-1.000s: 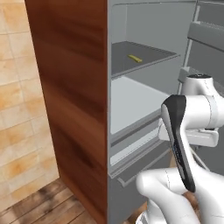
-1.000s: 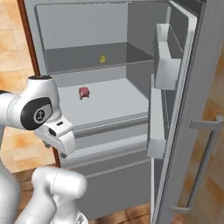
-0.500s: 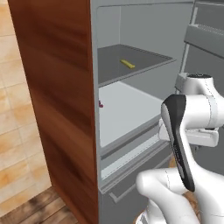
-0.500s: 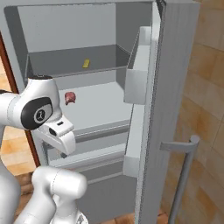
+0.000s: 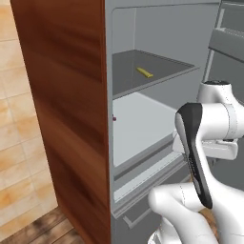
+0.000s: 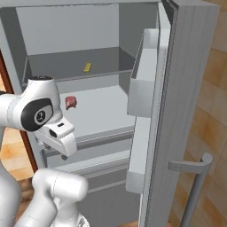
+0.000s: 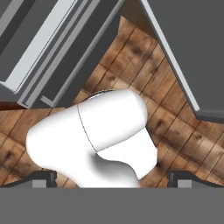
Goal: Retrieve the butter from the fridge and place it on a plate on the dining table. Then retrieve the butter knife by the fridge and place it near the plate.
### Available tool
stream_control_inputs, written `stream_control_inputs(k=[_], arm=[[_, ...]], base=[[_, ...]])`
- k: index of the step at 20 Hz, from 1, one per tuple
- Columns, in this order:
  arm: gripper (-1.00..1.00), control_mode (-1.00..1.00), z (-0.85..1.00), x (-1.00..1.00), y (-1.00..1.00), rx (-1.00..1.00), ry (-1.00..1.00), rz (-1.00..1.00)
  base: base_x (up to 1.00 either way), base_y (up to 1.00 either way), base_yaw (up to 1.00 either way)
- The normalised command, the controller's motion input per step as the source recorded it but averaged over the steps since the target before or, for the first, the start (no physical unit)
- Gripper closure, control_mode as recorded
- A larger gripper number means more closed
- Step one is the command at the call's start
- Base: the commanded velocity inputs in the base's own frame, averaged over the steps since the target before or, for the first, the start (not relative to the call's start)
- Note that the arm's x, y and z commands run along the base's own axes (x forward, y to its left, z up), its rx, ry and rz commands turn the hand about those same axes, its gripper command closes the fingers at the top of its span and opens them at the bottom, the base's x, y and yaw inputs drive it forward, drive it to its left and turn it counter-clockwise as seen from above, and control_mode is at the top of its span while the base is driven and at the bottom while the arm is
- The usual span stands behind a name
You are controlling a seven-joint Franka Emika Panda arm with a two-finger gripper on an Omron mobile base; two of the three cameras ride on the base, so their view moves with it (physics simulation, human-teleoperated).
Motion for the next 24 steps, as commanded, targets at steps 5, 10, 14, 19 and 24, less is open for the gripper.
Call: stream_control_inputs(k=[5,10,14,19,24], arm=[[-1.00,-1.00,0.00,0.16,0.00,0.00,0.00,0.01],[-1.00,-1.00,0.30,0.08,-0.01,-0.01,-0.13,0.06],[-1.00,-1.00,0.61,0.07,0.07,-0.04,-0.36,0.36],[-1.00,-1.00,0.58,0.19,-0.01,0.01,-0.47,0.35],[-1.00,-1.00,0.48,0.33,0.27,0.00,-0.27,0.01]], base=[[0.28,-0.08,0.00],[0.00,0.00,0.00],[0.00,0.00,0.00],[0.00,0.00,0.00],[0.00,0.00,0.00]])
